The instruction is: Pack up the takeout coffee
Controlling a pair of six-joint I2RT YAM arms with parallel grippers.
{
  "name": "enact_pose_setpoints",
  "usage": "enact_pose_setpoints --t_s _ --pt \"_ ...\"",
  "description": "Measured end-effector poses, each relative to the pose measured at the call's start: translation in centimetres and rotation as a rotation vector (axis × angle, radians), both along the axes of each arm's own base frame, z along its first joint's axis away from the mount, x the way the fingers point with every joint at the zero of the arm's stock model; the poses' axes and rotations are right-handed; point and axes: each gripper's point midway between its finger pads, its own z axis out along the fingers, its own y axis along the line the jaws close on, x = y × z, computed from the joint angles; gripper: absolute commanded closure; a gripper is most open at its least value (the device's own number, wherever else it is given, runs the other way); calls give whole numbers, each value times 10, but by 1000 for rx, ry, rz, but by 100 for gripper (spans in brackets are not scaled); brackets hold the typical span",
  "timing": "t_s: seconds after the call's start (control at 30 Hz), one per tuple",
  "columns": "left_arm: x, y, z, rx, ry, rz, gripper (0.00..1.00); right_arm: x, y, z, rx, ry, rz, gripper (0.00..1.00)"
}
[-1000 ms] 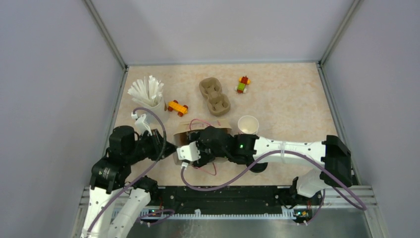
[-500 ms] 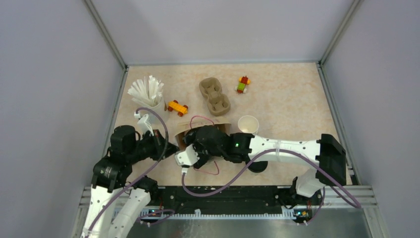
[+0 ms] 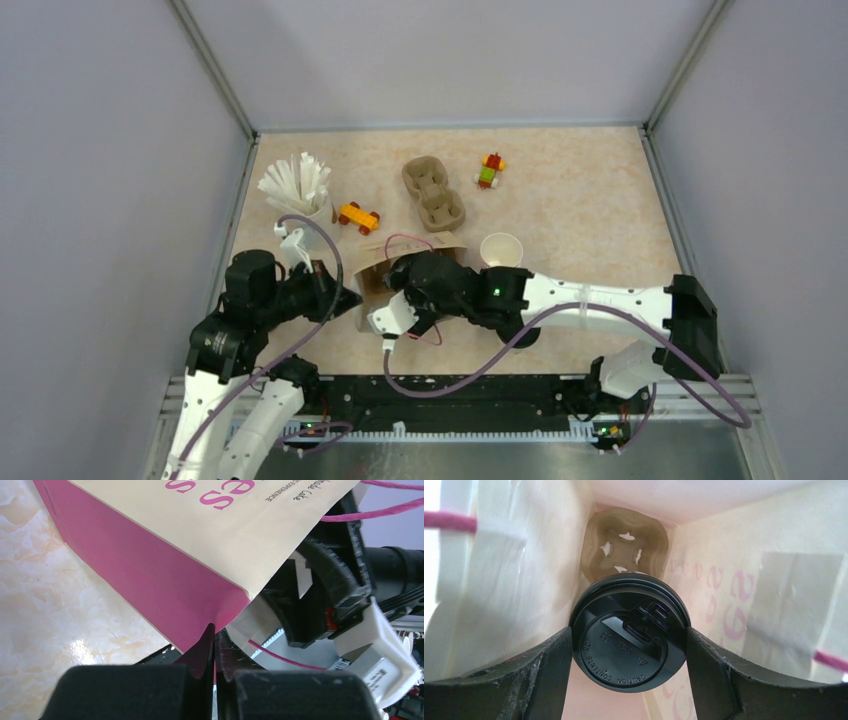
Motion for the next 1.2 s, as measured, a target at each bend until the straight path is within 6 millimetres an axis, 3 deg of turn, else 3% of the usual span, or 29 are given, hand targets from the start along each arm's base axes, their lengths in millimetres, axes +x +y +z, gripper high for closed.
enact_pose_setpoints --t_s 0.23,0.5,0.77,0.93,1.2 --pt "0 -1 -1 1 4 -13 100 10 -21 14 12 -30 -36 35" --pt "0 -4 1 -9 1 -27 100 13 -40 -8 -45 -25 -49 35" --pt "-1 -4 2 -13 3 -33 100 6 -28 -5 -14 -8 19 35" --pt "-2 -5 2 -15 3 -36 100 7 -8 2 14 -23 72 35" --pt "-2 -5 2 -15 4 -35 100 8 15 -4 13 -19 120 34"
